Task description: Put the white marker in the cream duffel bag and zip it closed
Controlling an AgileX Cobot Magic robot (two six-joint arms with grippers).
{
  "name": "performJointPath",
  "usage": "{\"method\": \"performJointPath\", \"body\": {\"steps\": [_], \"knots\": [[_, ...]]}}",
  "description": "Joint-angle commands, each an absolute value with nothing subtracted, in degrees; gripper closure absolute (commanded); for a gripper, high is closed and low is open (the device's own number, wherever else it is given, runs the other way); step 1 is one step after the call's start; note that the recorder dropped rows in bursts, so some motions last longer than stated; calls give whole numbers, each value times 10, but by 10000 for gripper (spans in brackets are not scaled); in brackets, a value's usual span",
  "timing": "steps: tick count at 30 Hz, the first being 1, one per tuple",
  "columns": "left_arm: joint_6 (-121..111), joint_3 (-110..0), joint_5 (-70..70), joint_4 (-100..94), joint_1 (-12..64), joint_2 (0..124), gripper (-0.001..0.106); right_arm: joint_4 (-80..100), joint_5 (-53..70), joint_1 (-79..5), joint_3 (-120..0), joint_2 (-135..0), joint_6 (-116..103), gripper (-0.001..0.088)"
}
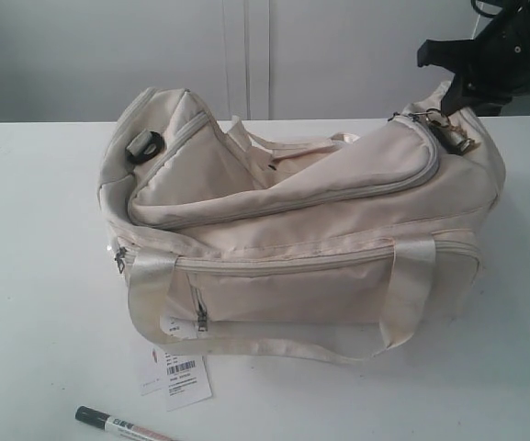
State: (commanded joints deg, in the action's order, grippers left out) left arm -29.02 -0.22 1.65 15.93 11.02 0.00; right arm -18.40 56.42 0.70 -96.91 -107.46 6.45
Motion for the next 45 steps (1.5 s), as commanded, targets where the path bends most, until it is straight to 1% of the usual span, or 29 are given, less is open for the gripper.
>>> {"method": "performJointPath", "body": {"steps": [7, 11, 15, 17, 21, 25, 29, 33, 40, 45], "knots": [[-251, -67, -46, 154, 111, 0, 1053, -184, 573, 7, -969, -1075, 71, 868], [-167, -104, -98, 154, 111, 21, 1053, -182, 569, 7, -969, -1075, 74, 868], [-73, -165, -169, 156, 111, 123, 1053, -182, 567, 7, -969, -1075, 74, 868], [-3, -216, -214, 177, 111, 193, 1053, -182, 565, 7, -969, -1075, 74, 868], [181, -282, -285, 306, 111, 293, 1053, -182, 565, 7, -969, -1075, 74, 868], [304, -303, -284, 423, 111, 349, 1053, -182, 565, 7, -969, -1075, 74, 868], [390, -318, -311, 482, 113, 379, 1053, -182, 565, 7, -969, -1075, 74, 868], [455, -340, -332, 545, 134, 418, 1053, -182, 562, 7, -969, -1075, 74, 868], [498, -385, -368, 565, 165, 484, 1053, -182, 561, 7, -969, -1075, 74, 868], [527, -403, -363, 593, 168, 513, 1053, -182, 561, 7, -968, -1075, 74, 868]]}}
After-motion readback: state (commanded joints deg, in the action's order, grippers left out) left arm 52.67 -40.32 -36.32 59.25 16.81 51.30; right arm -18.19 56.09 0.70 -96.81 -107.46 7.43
